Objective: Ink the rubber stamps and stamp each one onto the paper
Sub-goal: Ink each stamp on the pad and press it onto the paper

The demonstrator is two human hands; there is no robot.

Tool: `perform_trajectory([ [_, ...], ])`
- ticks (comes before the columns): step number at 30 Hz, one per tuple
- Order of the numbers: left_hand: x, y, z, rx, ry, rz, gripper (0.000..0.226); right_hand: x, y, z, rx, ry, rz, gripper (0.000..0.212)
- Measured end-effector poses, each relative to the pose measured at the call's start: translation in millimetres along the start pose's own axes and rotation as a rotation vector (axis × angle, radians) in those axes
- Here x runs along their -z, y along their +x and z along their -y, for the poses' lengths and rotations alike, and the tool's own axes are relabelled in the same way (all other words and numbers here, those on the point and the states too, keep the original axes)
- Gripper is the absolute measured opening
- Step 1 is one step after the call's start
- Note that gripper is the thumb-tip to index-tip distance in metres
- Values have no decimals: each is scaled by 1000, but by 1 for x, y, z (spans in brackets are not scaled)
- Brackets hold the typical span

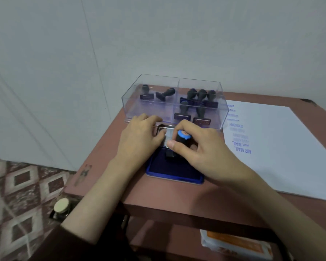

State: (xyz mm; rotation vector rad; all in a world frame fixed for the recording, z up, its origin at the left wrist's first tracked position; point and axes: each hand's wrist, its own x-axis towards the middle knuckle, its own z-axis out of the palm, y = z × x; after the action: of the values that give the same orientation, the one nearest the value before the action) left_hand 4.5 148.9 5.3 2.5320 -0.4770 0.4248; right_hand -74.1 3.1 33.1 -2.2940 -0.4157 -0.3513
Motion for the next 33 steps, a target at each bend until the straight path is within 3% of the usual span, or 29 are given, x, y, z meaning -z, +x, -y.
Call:
perform_trajectory([
  [12, -6, 3, 4, -33, 32, -14, 32, -12, 2, -5, 176, -173, 3, 18],
  [33, -7, 3, 3, -37, 35, -21, 31, -19, -1, -10, 199, -227, -5, 13],
])
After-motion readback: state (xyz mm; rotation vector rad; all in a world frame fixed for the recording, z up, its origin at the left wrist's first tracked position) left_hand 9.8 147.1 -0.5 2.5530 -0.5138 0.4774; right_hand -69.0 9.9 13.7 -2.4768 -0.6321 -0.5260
